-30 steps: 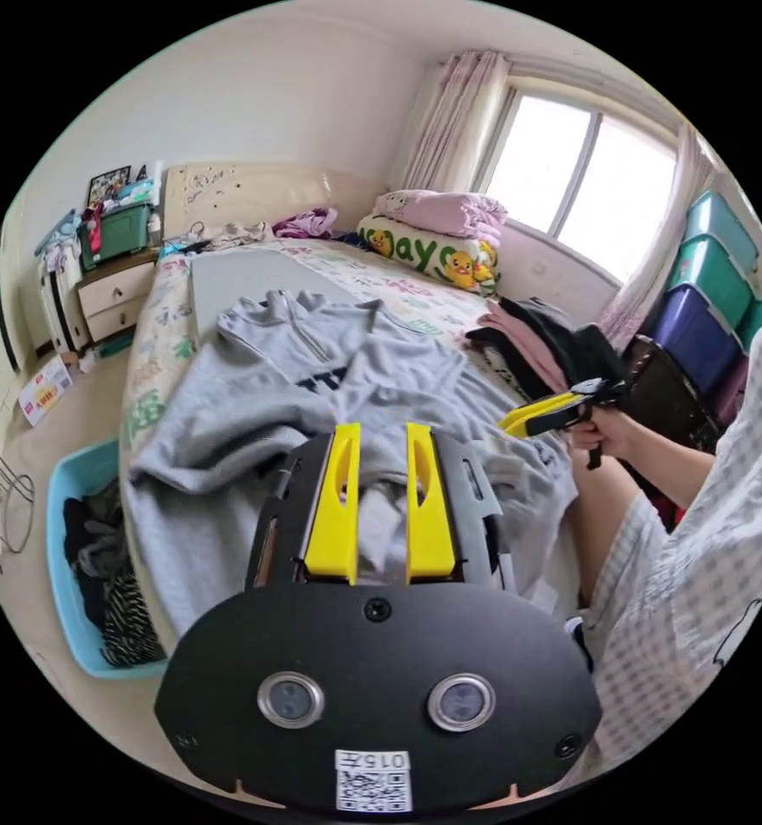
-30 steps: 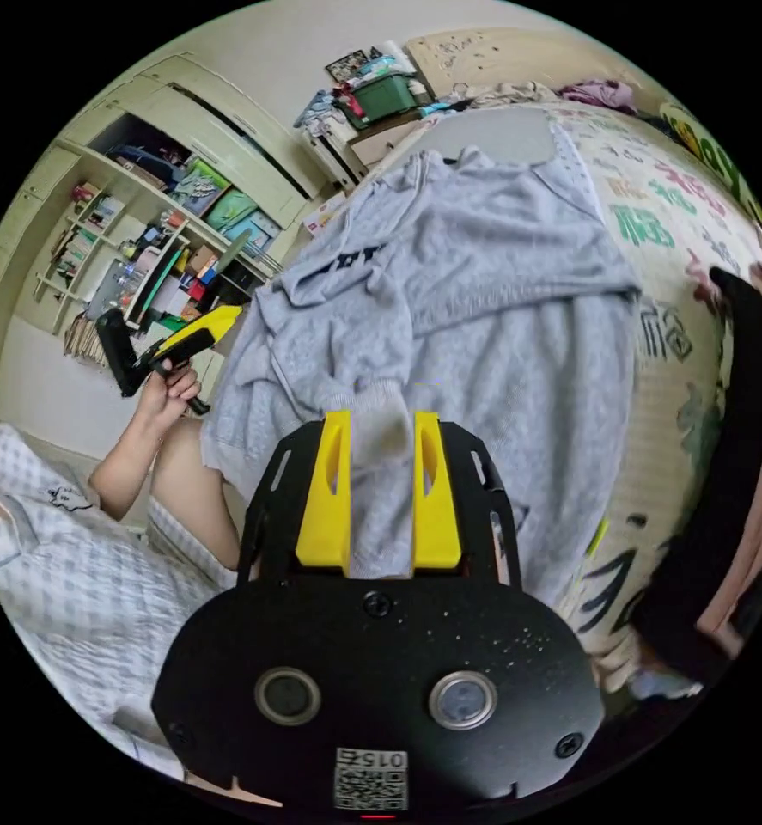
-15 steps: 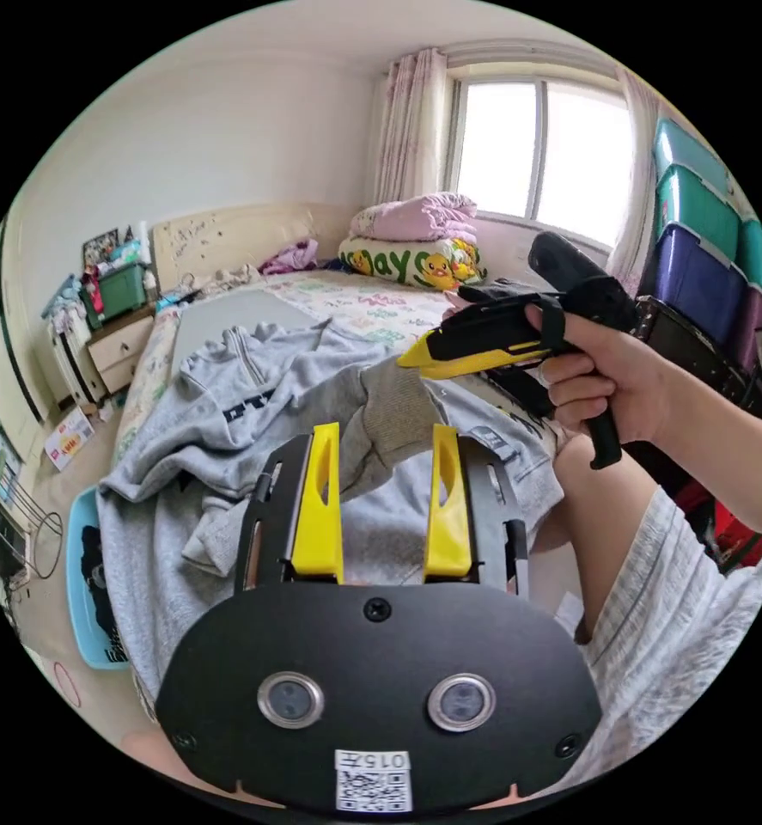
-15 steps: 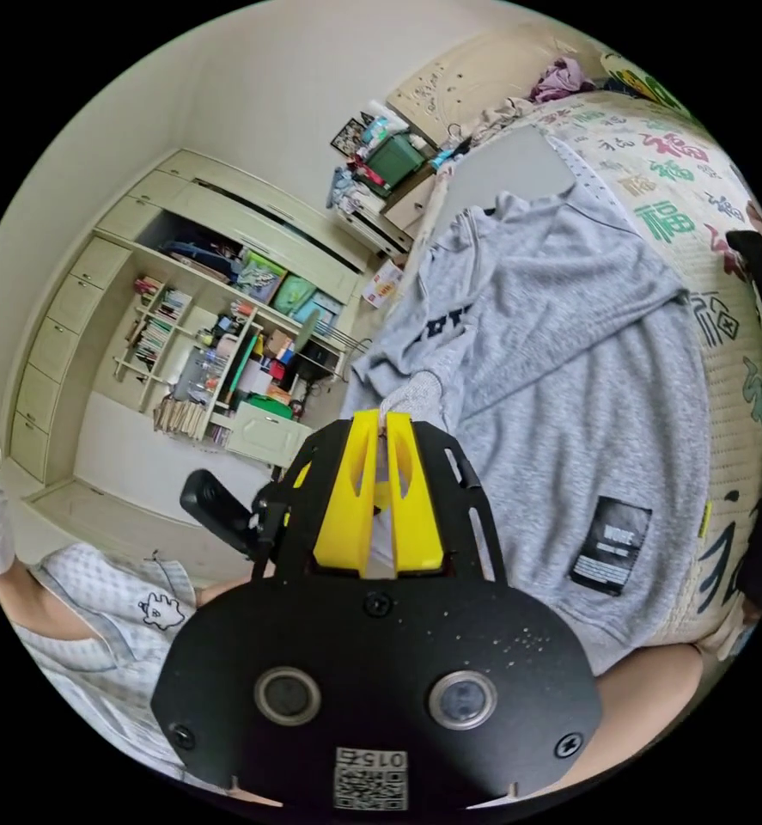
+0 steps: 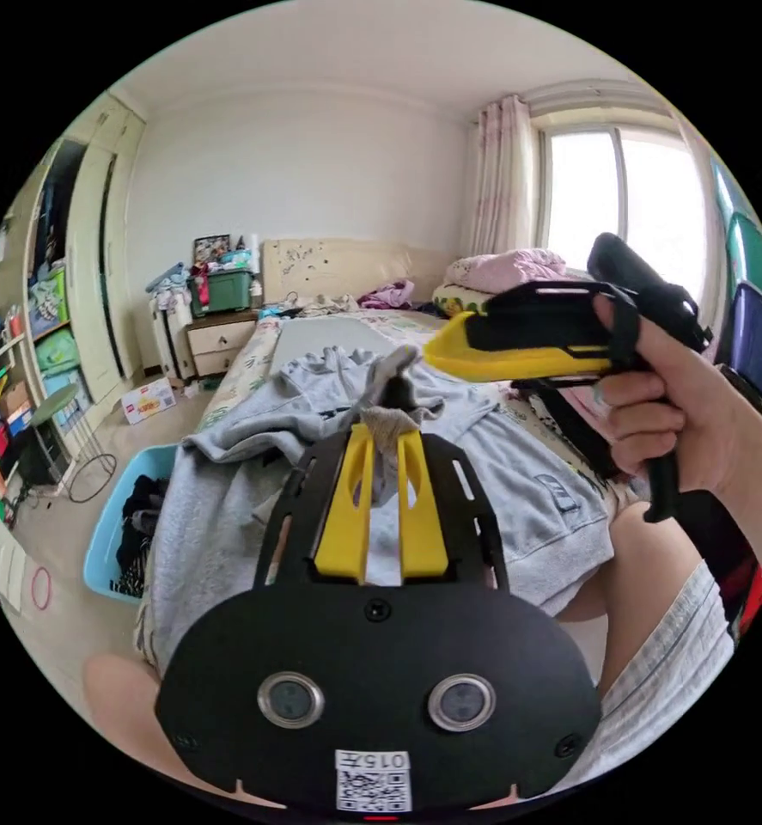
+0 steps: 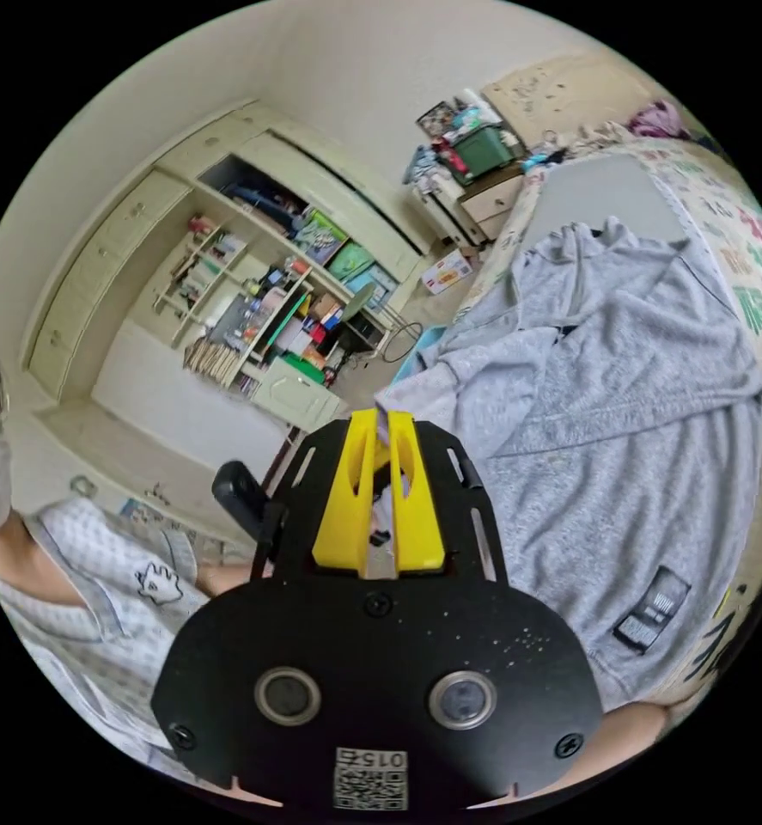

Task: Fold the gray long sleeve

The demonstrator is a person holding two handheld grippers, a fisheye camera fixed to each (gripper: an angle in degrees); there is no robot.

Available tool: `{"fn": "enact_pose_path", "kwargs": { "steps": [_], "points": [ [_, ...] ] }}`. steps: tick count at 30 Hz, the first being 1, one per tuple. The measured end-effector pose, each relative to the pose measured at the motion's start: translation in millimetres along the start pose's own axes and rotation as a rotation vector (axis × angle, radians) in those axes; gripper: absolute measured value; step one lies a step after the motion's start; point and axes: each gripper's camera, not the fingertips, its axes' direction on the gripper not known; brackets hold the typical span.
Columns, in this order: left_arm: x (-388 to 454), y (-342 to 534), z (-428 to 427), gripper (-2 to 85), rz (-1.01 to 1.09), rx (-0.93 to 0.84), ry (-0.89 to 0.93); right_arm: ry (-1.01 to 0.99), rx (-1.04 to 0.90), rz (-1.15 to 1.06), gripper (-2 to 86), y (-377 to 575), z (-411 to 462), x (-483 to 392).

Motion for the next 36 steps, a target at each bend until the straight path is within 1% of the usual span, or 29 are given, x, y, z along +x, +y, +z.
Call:
{"fn": "enact_pose_path", "kwargs": {
  "steps": [1,3,4,6,10,12,13,15,17,19,20,21,22,23,24,25,26,27,28,29,30,31,32,33,34,36],
  "points": [
    [-11,5,-5,2.5,-0.027,0.003,-0.013,0.02,-0.01,-0.021,4.2,1,3,-3],
    [-61,25,-28,2.0,-0.155,0.034,-0.045,0.12,-0.049,-0.062,6.4,5,23,-5],
    [-73,29,-34,1.9,-0.183,0.035,-0.057,0.133,-0.063,-0.066,6.8,5,30,-4],
    [-113,43,-57,1.6,-0.26,0.05,-0.097,0.177,-0.144,-0.112,9.1,2,69,-5],
    [-143,54,-72,1.3,-0.274,0.034,-0.083,0.319,-0.32,-0.211,16.7,-11,148,-22],
    [-144,57,-74,1.2,-0.235,0.025,-0.066,0.376,-0.41,-0.261,16.6,-19,195,-26],
    [-143,57,-73,1.2,-0.221,0.024,-0.066,0.399,-0.433,-0.27,16.3,-21,205,-26],
    [-141,54,-71,1.3,-0.175,0.019,-0.052,0.494,-0.486,-0.307,12.9,-30,227,-29],
    [-145,47,-68,1.4,-0.142,0.022,-0.022,0.469,-0.511,-0.326,9.1,-39,224,-32],
    [-160,31,-66,1.7,-0.112,0.035,0.011,0.443,-0.471,-0.327,5.8,-51,194,-31],
    [-182,14,-67,1.9,-0.099,0.053,0.019,0.468,-0.401,-0.293,5.1,-65,156,-25],
    [-215,-8,-67,2.2,-0.128,0.061,-0.007,0.522,-0.321,-0.249,4.6,-84,104,-14],
    [-236,-20,-68,2.4,-0.161,0.065,-0.028,0.565,-0.271,-0.217,4.4,-95,72,-7],
    [-281,-44,-69,2.9,-0.236,0.074,-0.088,0.674,-0.155,-0.135,4.3,-118,-2,10],
    [-324,-64,-69,3.5,-0.295,0.062,-0.184,0.819,-0.01,-0.02,4.4,-136,-84,29],
    [-343,-71,-69,3.9,-0.317,0.042,-0.249,0.916,0.055,0.045,4.6,-142,-124,38],
    [-375,-80,-68,4.8,-0.364,-0.019,-0.383,1.171,0.151,0.169,5.1,-142,-197,52],
    [-395,-78,-73,5.8,-0.44,-0.056,-0.454,1.375,0.235,0.36,5.4,-127,-257,62],
    [-398,-74,-79,6.0,-0.467,-0.045,-0.443,1.384,0.277,0.446,5.5,-115,-283,65],
    [-394,-61,-92,6.4,-0.474,0.022,-0.359,1.246,0.384,0.517,6.3,-84,-322,64],
    [-380,-42,-100,6.5,-0.472,0.075,-0.259,1.085,0.477,0.492,6.6,-49,-341,58],
    [-371,-31,-102,6.6,-0.472,0.076,-0.212,1.03,0.488,0.473,6.6,-33,-342,56],
    [-353,-11,-99,6.2,-0.469,0.037,-0.137,0.96,0.444,0.424,6.5,-3,-331,52],
    [-336,10,-94,6.0,-0.469,-0.015,-0.088,0.915,0.353,0.382,6.4,25,-307,50],
    [-328,20,-91,6.0,-0.478,-0.042,-0.064,0.894,0.306,0.372,6.4,40,-293,50],
    [-302,49,-75,6.0,-0.521,-0.172,0.063,0.762,0.154,0.386,6.4,96,-235,55]
  ]
}}
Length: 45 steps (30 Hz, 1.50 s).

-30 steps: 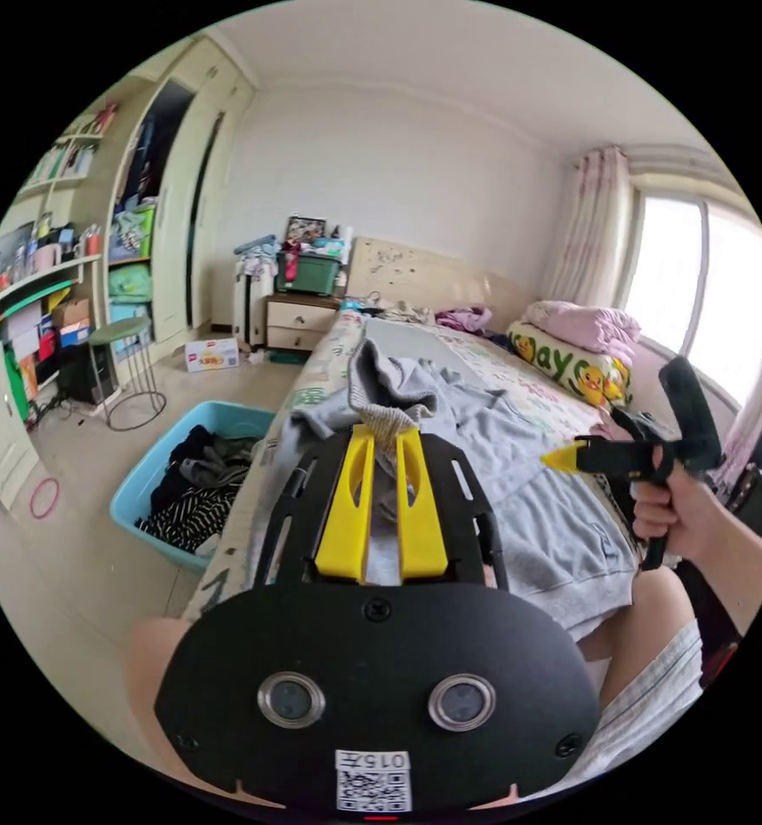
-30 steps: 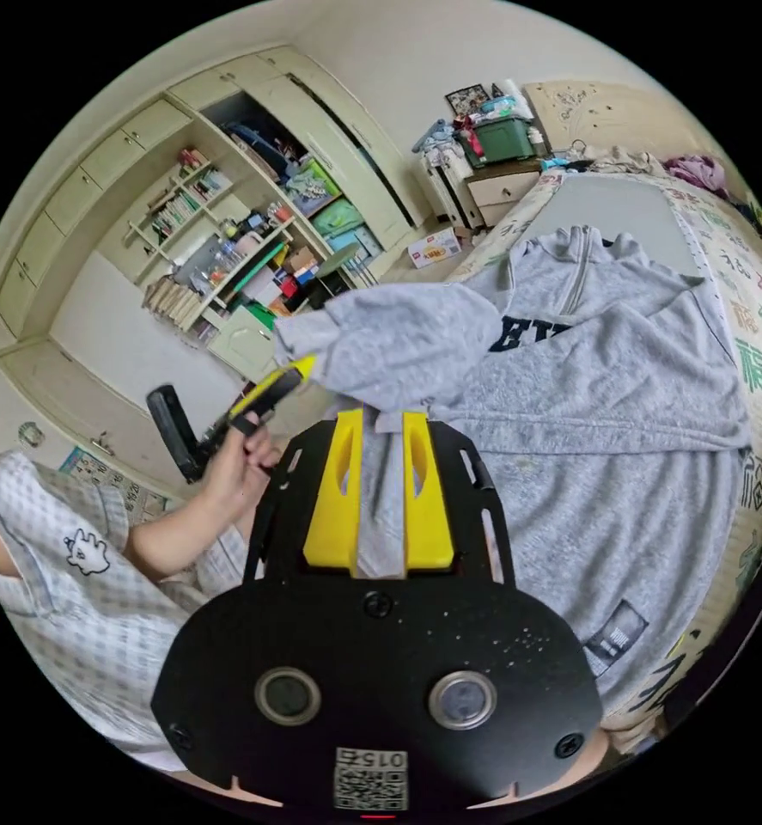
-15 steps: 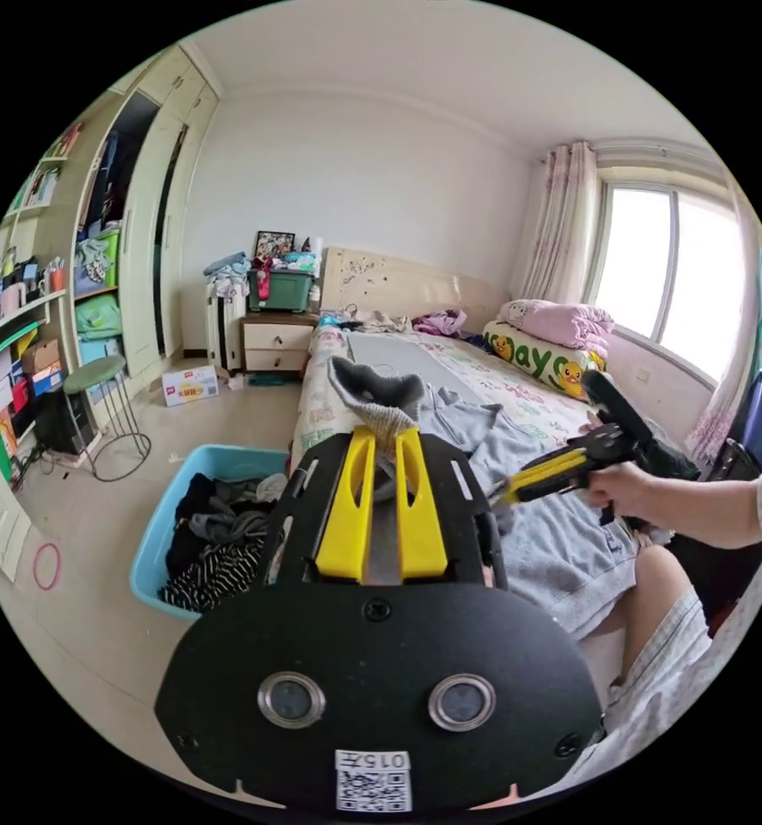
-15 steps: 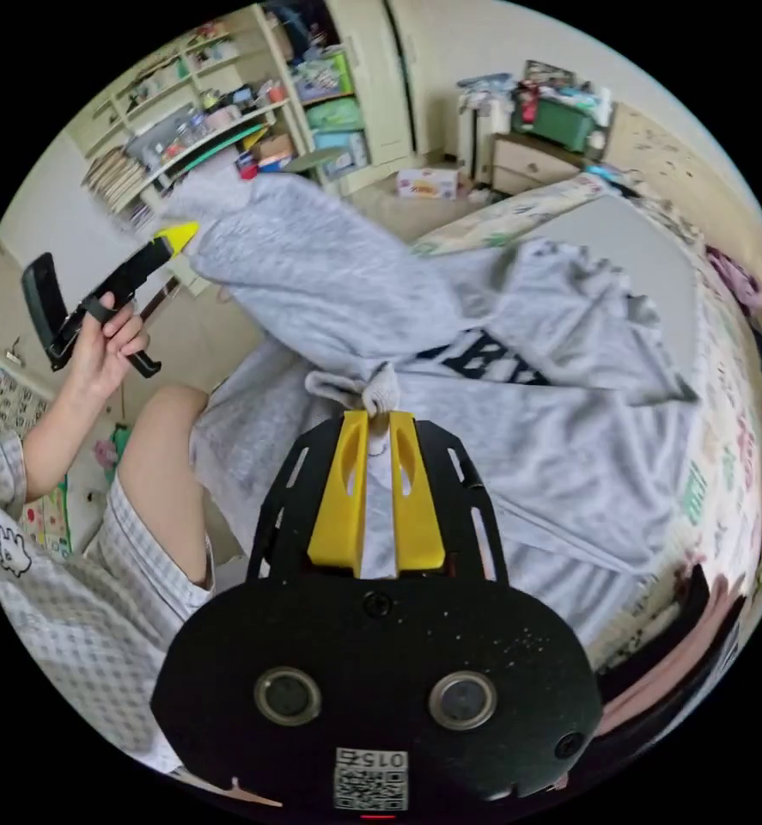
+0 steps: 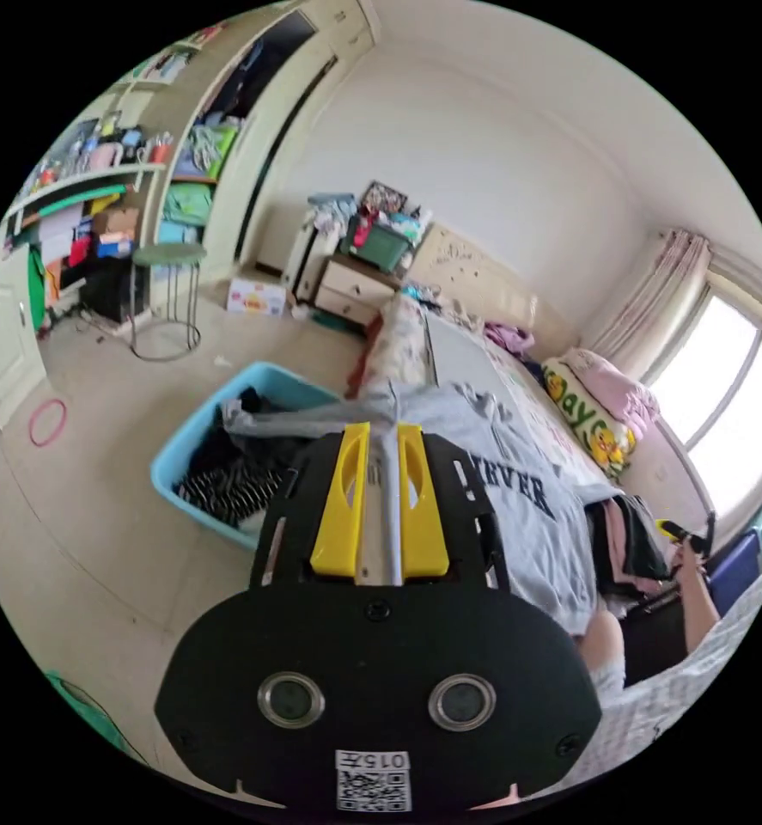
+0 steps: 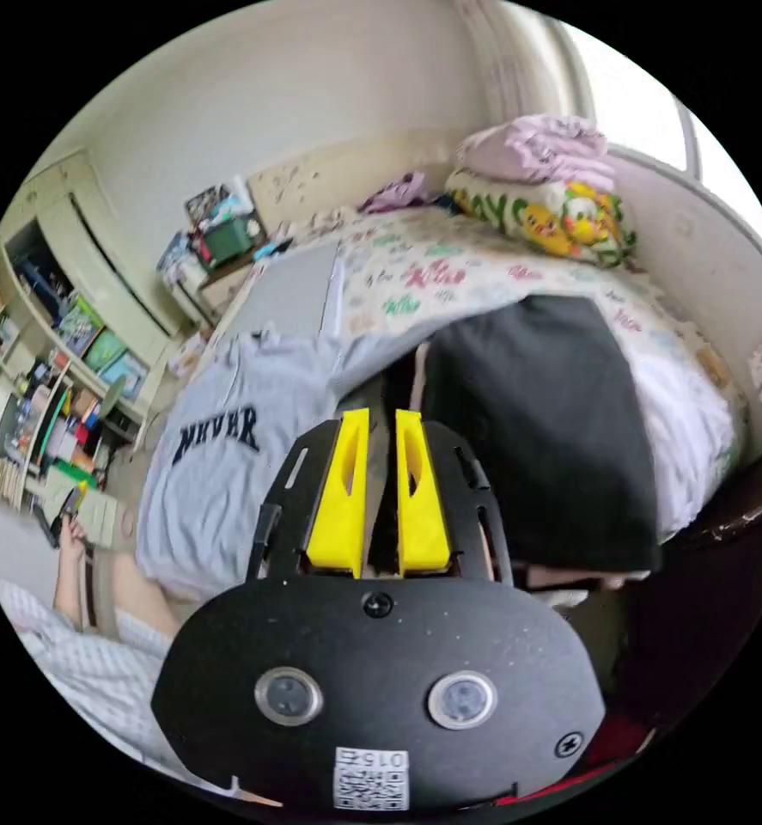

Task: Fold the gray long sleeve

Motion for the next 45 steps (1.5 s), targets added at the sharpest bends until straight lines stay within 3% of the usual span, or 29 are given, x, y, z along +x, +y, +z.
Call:
{"fn": "enact_pose_path", "kwargs": {
  "steps": [6,18,27,33,45],
  "points": [
    [43,19,28,7.1,0.05,-0.227,0.018,-0.252,-0.289,0.032,9.8,93,70,-24],
    [111,-52,109,8.3,0.178,-0.68,-0.019,-0.142,-0.549,-0.01,9.4,105,97,-39],
    [175,-111,67,1.3,0.244,-0.645,-0.03,-0.092,-0.508,-0.025,5.0,102,58,-25],
    [218,-128,86,1.2,0.257,-0.722,-0.118,0.02,-0.619,-0.093,4.8,94,81,-39],
    [342,-155,55,1.7,0.382,-0.717,-0.223,0.046,-0.628,-0.109,5.8,77,70,-41]
  ]
}}
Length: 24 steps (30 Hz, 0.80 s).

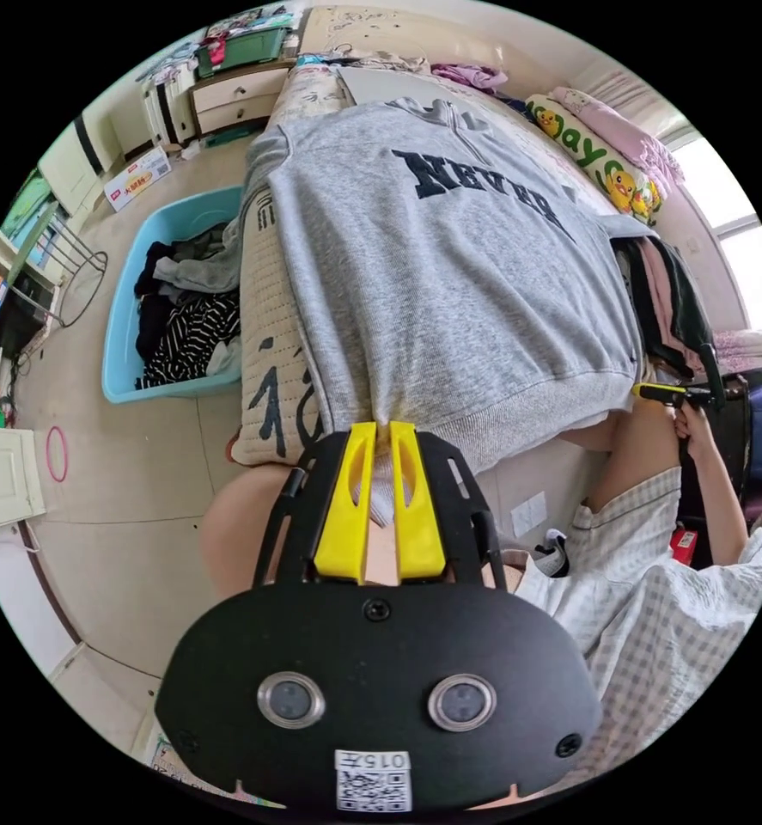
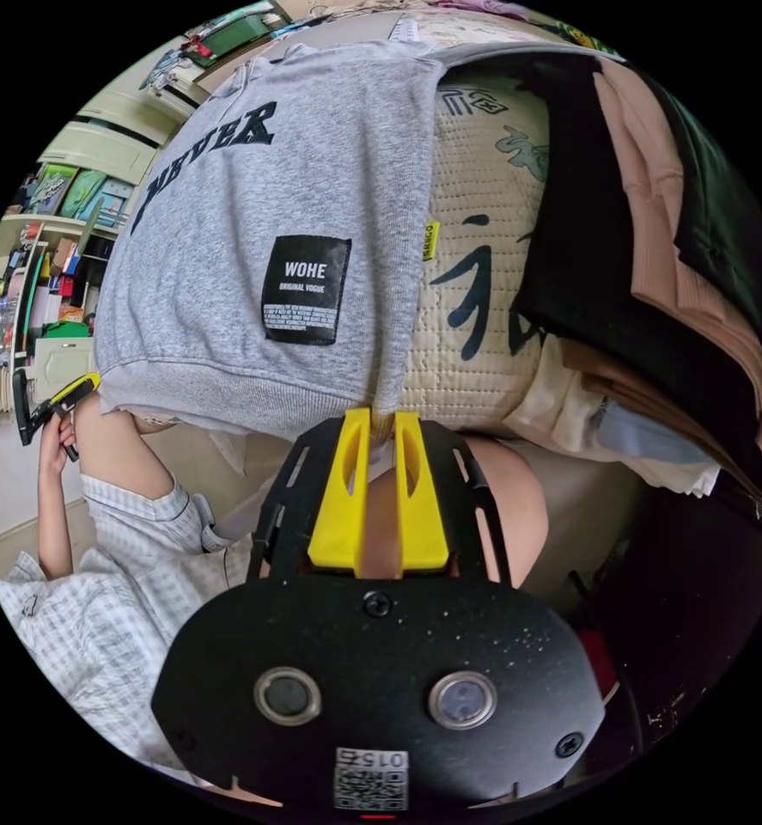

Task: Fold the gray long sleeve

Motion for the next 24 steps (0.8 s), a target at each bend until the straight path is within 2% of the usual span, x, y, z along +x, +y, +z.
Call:
{"fn": "enact_pose_path", "kwargs": {
  "steps": [6,11,19,24],
  "points": [
    [88,-8,-27,2.0,0.14,-0.019,-0.275,-0.009,-0.011,0.003,5.9,-4,-11,5],
    [136,-6,-41,2.2,0.202,-0.022,-0.416,-0.026,-0.006,0.015,5.9,-5,-21,12],
    [134,-2,-73,4.8,0.127,-0.013,-0.325,-0.066,0.02,0.029,7.3,0,-43,27],
    [115,17,-109,8.9,0.023,0.077,-0.305,-0.247,0.129,0.03,7.7,21,-77,54]
  ]
}}
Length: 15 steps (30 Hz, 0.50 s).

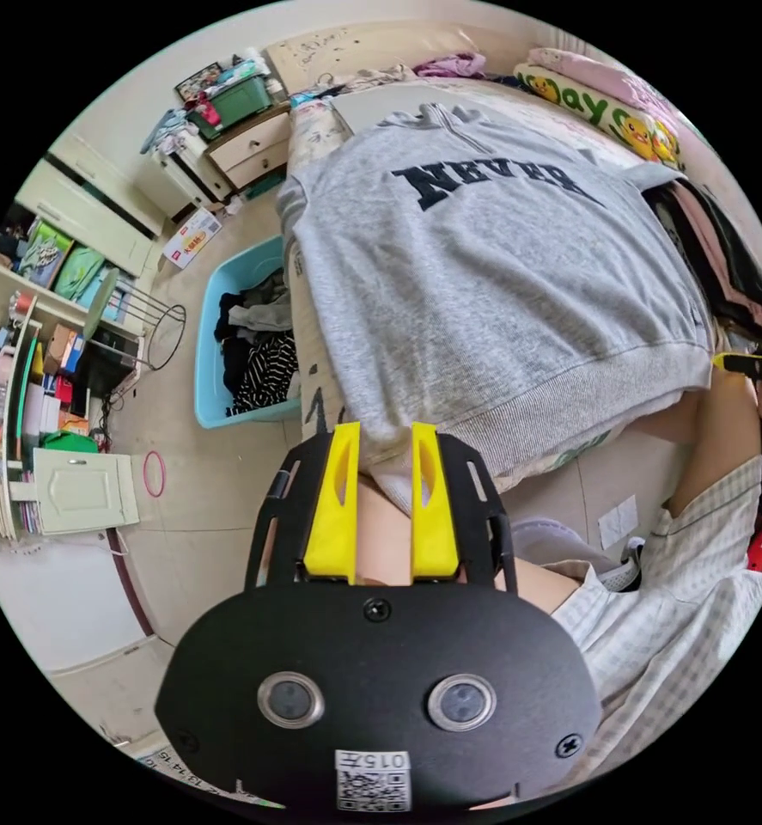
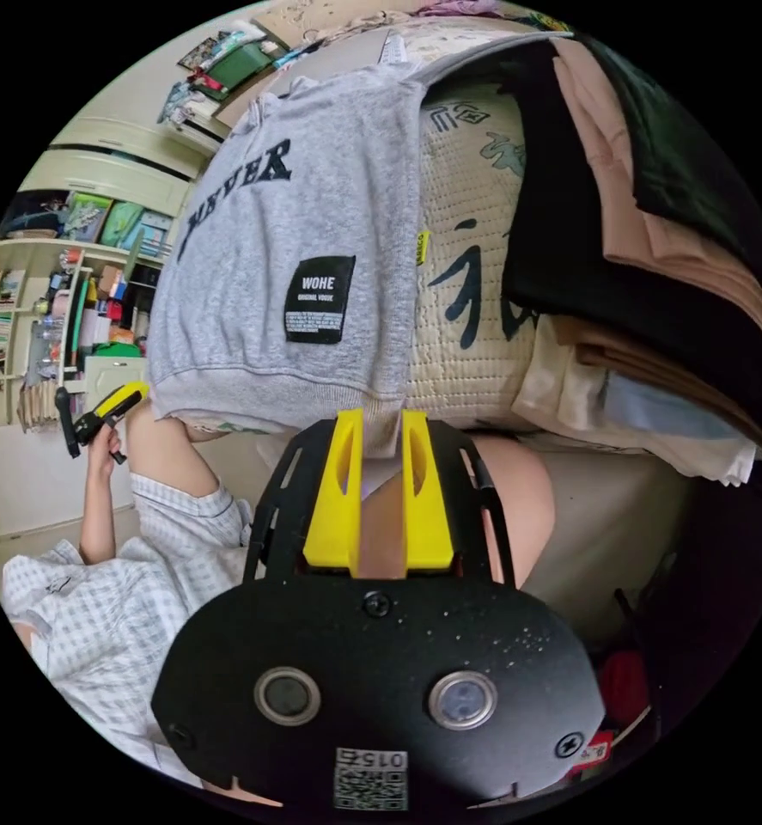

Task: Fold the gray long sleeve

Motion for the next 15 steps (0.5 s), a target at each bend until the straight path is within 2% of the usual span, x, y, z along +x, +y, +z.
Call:
{"fn": "enact_pose_path", "kwargs": {
  "steps": [4,7,9,15],
  "points": [
    [-5,-5,-27,9.2,-0.005,0.082,-0.034,-0.184,0.192,0.02,7.7,9,-58,22],
    [0,-30,-42,9.0,0.01,0.165,0.036,-0.261,0.39,0.042,7.9,0,-122,38],
    [18,-62,-37,8.8,0.055,0.215,0.2,-0.272,0.539,0.046,8.7,-21,-172,47],
    [104,-139,31,9.2,0.209,0.183,0.566,-0.155,0.691,0.122,10.3,-133,-252,71]
  ]
}}
